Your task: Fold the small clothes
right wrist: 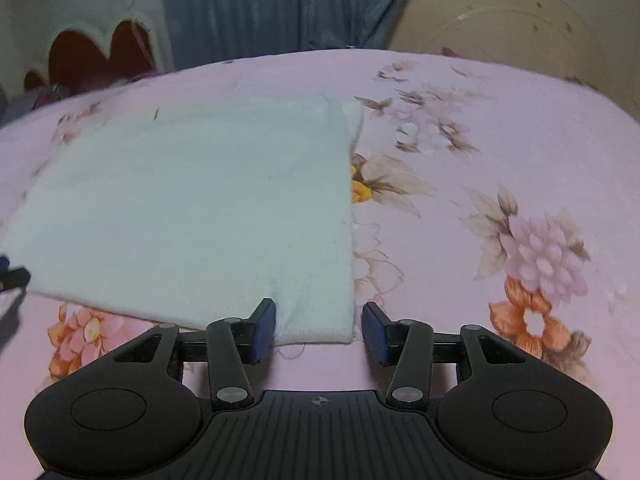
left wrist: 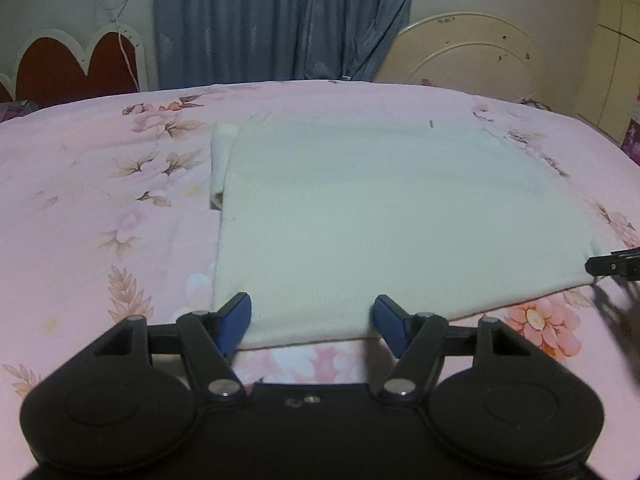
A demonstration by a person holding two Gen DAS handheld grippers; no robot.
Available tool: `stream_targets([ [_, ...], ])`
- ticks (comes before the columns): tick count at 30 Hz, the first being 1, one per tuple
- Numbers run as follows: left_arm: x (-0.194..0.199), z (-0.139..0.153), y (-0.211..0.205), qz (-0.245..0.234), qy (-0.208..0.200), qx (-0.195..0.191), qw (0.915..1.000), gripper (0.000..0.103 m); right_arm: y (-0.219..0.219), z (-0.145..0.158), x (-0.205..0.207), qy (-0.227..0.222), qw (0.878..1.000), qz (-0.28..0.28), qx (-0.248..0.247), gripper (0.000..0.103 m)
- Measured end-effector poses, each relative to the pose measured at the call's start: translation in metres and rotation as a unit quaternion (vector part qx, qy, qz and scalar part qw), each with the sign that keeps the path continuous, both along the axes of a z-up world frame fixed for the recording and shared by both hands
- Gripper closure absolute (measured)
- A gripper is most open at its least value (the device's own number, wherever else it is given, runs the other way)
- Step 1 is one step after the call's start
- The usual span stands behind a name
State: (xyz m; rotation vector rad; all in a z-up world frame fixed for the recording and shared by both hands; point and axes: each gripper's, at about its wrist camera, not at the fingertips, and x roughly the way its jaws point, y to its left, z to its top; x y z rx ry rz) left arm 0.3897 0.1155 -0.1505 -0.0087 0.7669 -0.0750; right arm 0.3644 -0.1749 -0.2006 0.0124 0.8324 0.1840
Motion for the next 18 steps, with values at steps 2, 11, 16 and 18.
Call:
stream_targets([
  [2, 0.000, 0.001, 0.000, 0.003, 0.002, 0.001, 1.0000, 0.036, 0.004, 0.006, -0.002, -0.011, 1.000, 0.004, -0.012, 0.076],
  [11, -0.005, 0.000, -0.003, 0.008, 0.006, 0.008, 0.9999, 0.036, -0.014, -0.008, -0.008, -0.012, 1.000, -0.023, -0.004, 0.081],
  [16, -0.005, 0.000, -0.004, 0.010, 0.008, 0.014, 0.9998, 0.036, -0.015, 0.008, -0.022, -0.054, 0.997, -0.044, -0.021, 0.080],
  [18, -0.004, 0.000, -0.006, 0.012, 0.008, 0.017, 0.9997, 0.036, -0.011, 0.013, -0.028, -0.074, 0.997, -0.027, -0.014, 0.081],
])
